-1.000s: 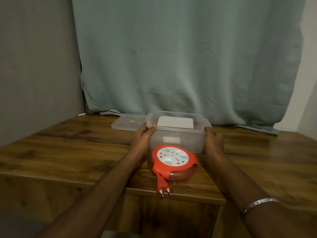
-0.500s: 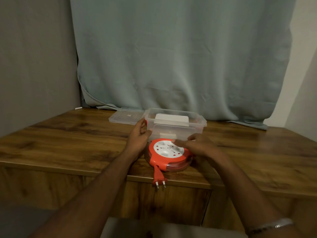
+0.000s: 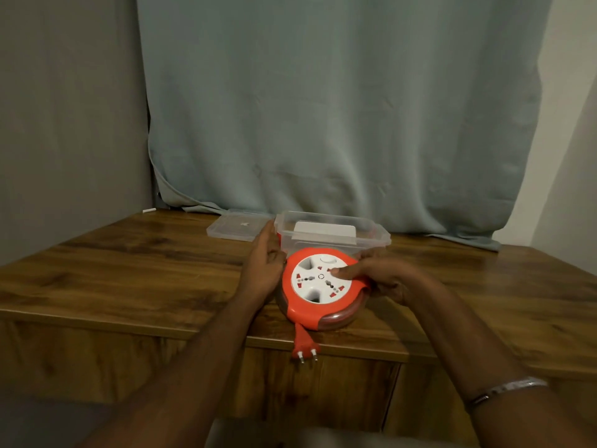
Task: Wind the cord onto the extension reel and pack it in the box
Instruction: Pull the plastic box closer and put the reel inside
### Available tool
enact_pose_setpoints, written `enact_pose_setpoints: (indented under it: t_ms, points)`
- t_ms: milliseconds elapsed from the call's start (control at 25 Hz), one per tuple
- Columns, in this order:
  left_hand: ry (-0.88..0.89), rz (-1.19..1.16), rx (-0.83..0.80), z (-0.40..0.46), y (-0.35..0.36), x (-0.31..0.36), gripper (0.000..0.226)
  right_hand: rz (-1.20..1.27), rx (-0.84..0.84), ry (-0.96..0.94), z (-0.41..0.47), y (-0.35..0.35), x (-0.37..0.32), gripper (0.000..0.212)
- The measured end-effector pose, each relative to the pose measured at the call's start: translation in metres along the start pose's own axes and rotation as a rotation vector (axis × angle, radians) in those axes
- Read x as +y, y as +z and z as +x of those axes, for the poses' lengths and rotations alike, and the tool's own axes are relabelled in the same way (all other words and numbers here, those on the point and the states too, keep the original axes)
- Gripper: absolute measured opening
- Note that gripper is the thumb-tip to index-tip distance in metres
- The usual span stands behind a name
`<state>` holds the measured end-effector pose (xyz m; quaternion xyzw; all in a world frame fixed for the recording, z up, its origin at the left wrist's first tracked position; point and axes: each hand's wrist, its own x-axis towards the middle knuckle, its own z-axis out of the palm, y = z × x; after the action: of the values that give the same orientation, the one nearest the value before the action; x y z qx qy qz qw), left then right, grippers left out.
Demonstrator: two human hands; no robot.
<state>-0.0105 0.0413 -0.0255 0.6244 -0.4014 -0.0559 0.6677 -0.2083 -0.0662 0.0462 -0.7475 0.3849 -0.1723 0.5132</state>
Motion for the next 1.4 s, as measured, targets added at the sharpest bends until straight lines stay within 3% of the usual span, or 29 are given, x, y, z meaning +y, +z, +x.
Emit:
enact_pose_setpoints:
  t_ms: [160,280,480,560,680,800,920,1040,1320,1400]
  points:
    - [0.148,0.120,0.023,0.001,0.000,0.002,0.060,-0.062,0.158,-0.297,-0.016,-0.029,-0.045,0.049]
    - [0.154,0.179,0.005,0.001,0.000,0.000,0.056,-0.189,0.228,-0.553,-0.025,-0.056,-0.106,0.051]
    - [0.116,0.090,-0.021,0.002,0.000,-0.002,0.054,-0.821,0.284,-0.854,0.007,-0.051,-0.184,0.058]
    - [0.108,0.069,-0.020,0.003,-0.001,-0.003,0.052,-1.010,0.201,-0.847,0.032,-0.034,-0.185,0.060]
    - [0.072,0.040,-0.018,0.004,0.001,-0.006,0.046,-1.047,0.043,-0.746,0.066,-0.019,-0.164,0.061]
    - [0.052,0.011,-0.005,0.007,0.003,-0.010,0.043,-0.947,-0.038,-0.690,0.093,-0.017,-0.132,0.059]
    - [0.075,0.047,0.000,0.010,0.004,-0.011,0.045,-0.672,-0.119,-0.626,0.113,-0.019,-0.102,0.054]
    - [0.123,0.057,0.020,0.010,0.004,-0.013,0.047,-0.470,-0.068,-0.573,0.129,-0.019,-0.080,0.053]
    - [0.133,0.178,0.084,0.004,0.000,-0.010,0.044,-0.826,0.015,-0.557,0.132,-0.007,-0.062,0.050]
    - [0.150,0.246,0.113,0.002,-0.002,-0.007,0.042,-0.702,0.134,-0.597,0.119,-0.003,-0.059,0.042]
